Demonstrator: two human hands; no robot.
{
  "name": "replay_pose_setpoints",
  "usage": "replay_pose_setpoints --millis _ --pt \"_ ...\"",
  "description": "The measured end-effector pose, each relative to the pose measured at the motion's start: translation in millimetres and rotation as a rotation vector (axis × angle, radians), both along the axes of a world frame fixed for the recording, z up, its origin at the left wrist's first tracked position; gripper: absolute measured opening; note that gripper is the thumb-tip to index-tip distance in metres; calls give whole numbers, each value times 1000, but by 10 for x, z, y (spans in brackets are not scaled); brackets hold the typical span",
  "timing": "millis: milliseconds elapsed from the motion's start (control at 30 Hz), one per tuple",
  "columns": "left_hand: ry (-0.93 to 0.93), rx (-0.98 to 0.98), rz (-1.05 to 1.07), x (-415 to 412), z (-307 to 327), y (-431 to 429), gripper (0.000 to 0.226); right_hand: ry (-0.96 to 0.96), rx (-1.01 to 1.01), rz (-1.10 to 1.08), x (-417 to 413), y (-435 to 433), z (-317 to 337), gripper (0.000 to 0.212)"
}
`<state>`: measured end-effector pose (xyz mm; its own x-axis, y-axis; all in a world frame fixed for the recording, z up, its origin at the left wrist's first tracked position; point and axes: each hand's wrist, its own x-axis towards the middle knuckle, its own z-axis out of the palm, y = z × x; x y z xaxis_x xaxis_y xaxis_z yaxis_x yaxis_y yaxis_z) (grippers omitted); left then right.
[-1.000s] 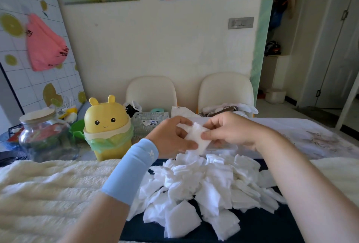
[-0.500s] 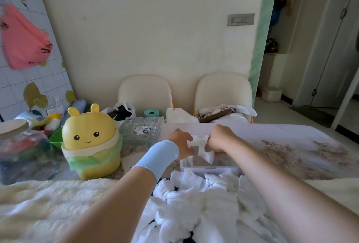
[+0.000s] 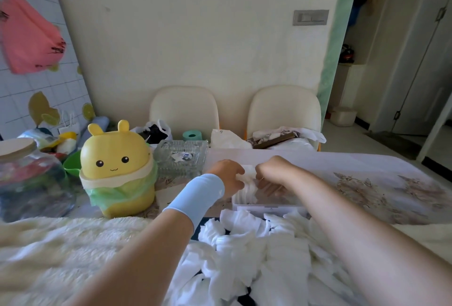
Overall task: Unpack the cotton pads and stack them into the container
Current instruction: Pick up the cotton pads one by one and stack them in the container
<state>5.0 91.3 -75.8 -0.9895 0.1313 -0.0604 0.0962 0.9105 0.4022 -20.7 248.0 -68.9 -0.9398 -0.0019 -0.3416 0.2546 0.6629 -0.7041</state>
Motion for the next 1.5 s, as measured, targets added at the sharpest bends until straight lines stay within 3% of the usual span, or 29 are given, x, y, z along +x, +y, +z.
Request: replay_pose_setpoints --millis 133,300,467,633,767,933,1000,1067,1133,1200,1233,1300,1367,1500 --pt "69 10 -7 -12 7 100 36 -40 -109 7 -15 -62 -107 20" --pt "-3 -187 -58 9 60 172 34 -60 -146 45 14 -29 -141 18" --pt "-4 -97 -65 166 221 122 44 57 -113 61 187 160 106 23" --pt "-19 -28 -65 525 459 -14 27 179 161 333 571 123 342 22" --pt "-75 -13 -60 839 428 -139 21 183 691 484 815 -141 259 18" --pt "-202 -145 -93 996 327 -185 35 240 838 508 1013 -330 162 28" --pt "-206 -147 -69 1020 286 -216 36 228 806 550 1056 -344 165 25" --pt "-190 -138 -60 1060 268 -241 35 228 666 540 1044 -302 143 8" --pt "-166 -81 -57 1089 269 -243 31 223 502 486 1049 -207 180 24" --pt "-134 34 -34 1108 270 -237 26 277 400 455 1034 -91 219 42" --pt "-116 123 -15 1120 273 -234 31 299 337 436 1046 -41 250 41" --pt "-86 349 26 1147 271 -222 40 309 150 415 1079 32 298 23" --pt "-19 491 46 1188 280 -208 34 305 -4 424 1164 61 342 8" --pt "45 694 92 1305 272 -279 19 370 -221 361 1316 -10 355 8"
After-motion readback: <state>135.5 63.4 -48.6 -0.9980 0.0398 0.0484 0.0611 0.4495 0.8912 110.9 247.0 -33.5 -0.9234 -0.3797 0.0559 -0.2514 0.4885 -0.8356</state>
